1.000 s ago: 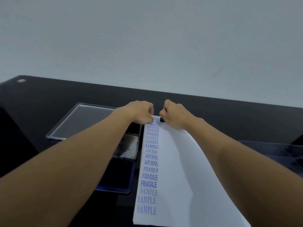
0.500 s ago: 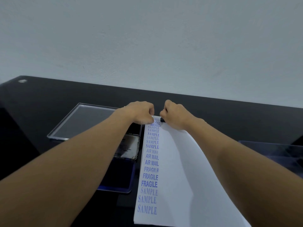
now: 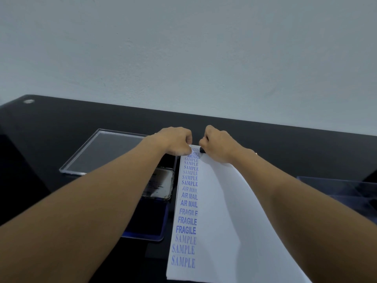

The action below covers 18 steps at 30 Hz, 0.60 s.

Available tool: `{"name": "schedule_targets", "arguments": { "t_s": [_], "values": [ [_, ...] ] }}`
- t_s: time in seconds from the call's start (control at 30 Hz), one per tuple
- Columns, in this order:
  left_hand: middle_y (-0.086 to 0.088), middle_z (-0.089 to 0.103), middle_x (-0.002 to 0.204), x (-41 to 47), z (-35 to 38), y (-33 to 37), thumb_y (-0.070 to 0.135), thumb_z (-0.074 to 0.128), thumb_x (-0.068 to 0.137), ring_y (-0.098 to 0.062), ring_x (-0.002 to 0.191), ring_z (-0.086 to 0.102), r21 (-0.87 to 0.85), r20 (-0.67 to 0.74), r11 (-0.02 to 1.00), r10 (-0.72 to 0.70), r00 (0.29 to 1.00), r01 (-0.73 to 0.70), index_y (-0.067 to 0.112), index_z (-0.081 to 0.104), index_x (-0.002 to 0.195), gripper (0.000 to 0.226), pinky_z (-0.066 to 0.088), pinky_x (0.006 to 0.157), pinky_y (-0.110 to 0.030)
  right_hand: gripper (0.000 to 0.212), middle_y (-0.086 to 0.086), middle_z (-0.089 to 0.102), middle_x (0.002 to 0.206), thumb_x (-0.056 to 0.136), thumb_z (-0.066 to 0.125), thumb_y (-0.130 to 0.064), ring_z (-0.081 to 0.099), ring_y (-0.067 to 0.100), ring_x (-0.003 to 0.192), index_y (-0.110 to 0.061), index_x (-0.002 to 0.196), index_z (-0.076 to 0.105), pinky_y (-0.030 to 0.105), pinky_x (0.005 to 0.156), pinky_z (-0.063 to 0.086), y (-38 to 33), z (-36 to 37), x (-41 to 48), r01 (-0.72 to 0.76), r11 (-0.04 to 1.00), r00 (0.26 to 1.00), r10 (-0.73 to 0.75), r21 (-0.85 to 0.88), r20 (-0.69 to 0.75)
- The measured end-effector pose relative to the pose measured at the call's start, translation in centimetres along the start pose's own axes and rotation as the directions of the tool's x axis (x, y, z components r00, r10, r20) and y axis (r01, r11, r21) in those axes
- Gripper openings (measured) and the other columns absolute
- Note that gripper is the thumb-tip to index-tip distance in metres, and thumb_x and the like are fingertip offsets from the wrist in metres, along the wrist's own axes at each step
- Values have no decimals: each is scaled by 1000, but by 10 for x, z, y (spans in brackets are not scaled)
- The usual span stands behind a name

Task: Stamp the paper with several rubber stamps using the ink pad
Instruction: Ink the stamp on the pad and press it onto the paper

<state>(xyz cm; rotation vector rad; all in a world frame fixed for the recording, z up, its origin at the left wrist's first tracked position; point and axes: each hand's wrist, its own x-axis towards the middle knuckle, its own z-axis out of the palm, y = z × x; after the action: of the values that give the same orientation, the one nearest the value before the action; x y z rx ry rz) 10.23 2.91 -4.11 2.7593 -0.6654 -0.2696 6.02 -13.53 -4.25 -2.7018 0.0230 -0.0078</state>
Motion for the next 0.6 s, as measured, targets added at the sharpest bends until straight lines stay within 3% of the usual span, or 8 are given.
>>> {"name": "schedule_targets", "arguments": {
  "t_s": [0.6],
  "values": [
    [12, 57, 100, -1, 0, 1, 28, 63, 85, -15, 93, 57, -6, 1, 1000, 4, 1000, -4, 33, 54, 98, 16, 44, 76, -33, 14, 12, 60, 85, 97, 44, -25, 50, 26, 67, -13, 91, 42, 38, 59, 39, -2, 2, -3, -14, 1000, 1000, 14, -4, -23]
  ]
}}
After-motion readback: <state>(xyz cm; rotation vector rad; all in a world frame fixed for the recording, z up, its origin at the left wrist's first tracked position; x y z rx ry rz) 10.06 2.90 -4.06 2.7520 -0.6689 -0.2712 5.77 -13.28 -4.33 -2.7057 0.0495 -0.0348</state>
